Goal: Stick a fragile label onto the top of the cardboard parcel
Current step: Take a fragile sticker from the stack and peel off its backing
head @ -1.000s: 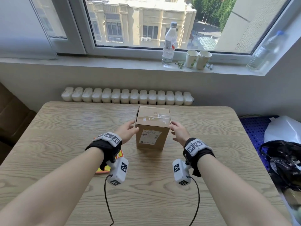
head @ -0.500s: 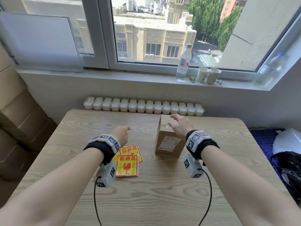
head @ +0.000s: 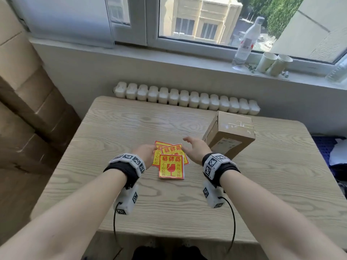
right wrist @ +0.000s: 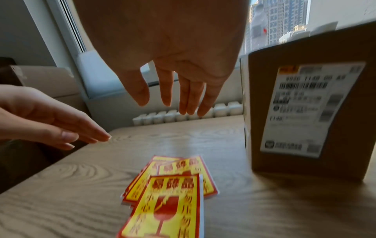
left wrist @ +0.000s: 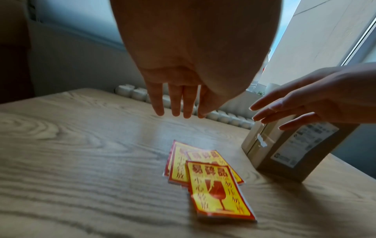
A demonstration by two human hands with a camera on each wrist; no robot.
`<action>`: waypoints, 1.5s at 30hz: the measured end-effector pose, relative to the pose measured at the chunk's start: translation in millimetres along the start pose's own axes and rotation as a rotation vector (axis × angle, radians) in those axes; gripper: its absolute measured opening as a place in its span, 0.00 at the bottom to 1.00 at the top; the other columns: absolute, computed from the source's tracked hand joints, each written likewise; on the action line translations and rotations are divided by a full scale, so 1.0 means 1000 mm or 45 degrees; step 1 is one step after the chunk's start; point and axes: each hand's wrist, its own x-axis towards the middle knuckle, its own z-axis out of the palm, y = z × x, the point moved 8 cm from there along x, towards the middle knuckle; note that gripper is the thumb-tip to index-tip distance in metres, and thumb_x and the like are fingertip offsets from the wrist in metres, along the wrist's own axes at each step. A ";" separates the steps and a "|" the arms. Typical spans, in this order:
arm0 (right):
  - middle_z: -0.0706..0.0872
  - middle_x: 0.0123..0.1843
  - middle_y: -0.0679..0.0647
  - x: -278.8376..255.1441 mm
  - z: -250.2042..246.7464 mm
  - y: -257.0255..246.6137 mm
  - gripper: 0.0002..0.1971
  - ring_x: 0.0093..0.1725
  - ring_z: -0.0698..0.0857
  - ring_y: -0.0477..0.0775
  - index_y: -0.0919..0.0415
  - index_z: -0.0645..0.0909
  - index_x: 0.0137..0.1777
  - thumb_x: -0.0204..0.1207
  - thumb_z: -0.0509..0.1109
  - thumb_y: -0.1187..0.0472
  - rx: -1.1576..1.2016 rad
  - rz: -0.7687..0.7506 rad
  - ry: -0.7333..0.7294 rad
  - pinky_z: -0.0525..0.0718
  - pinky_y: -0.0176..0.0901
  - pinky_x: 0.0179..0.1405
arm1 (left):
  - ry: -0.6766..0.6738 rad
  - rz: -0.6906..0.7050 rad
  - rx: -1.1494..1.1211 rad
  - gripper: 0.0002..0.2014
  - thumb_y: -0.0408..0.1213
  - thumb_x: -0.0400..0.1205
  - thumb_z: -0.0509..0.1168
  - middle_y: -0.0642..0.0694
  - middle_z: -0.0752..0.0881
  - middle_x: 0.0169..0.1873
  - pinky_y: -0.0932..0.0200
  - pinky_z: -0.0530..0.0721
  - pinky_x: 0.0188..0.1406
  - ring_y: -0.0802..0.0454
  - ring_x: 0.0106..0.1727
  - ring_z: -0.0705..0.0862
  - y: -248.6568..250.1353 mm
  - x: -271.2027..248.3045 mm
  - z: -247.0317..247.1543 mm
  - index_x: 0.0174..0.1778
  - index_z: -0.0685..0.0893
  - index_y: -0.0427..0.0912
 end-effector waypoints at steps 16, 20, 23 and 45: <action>0.71 0.79 0.60 0.007 0.108 0.052 0.30 0.78 0.69 0.58 0.62 0.65 0.78 0.76 0.68 0.62 0.055 0.329 -0.200 0.66 0.47 0.76 | -0.316 0.283 0.116 0.26 0.34 0.84 0.50 0.45 0.54 0.84 0.52 0.58 0.83 0.49 0.85 0.55 -0.018 0.010 0.116 0.81 0.60 0.46; 0.71 0.77 0.61 0.009 0.114 0.064 0.32 0.77 0.70 0.59 0.63 0.64 0.78 0.74 0.70 0.64 0.143 0.412 -0.156 0.67 0.47 0.76 | -0.356 0.310 0.111 0.26 0.37 0.84 0.53 0.47 0.54 0.84 0.51 0.56 0.83 0.51 0.85 0.53 -0.015 0.007 0.129 0.80 0.62 0.47; 0.72 0.75 0.62 0.012 0.115 0.069 0.32 0.74 0.73 0.59 0.63 0.66 0.76 0.73 0.72 0.65 0.226 0.462 -0.103 0.70 0.48 0.74 | -0.373 0.305 0.102 0.25 0.40 0.84 0.53 0.48 0.53 0.84 0.52 0.55 0.84 0.52 0.85 0.51 -0.015 0.006 0.134 0.80 0.64 0.47; 0.86 0.58 0.60 0.013 0.118 0.102 0.21 0.59 0.85 0.60 0.61 0.77 0.62 0.70 0.76 0.63 0.710 0.747 0.109 0.83 0.57 0.63 | -0.375 0.241 0.093 0.25 0.41 0.85 0.54 0.52 0.50 0.85 0.53 0.51 0.85 0.54 0.85 0.49 -0.014 -0.003 0.134 0.80 0.62 0.48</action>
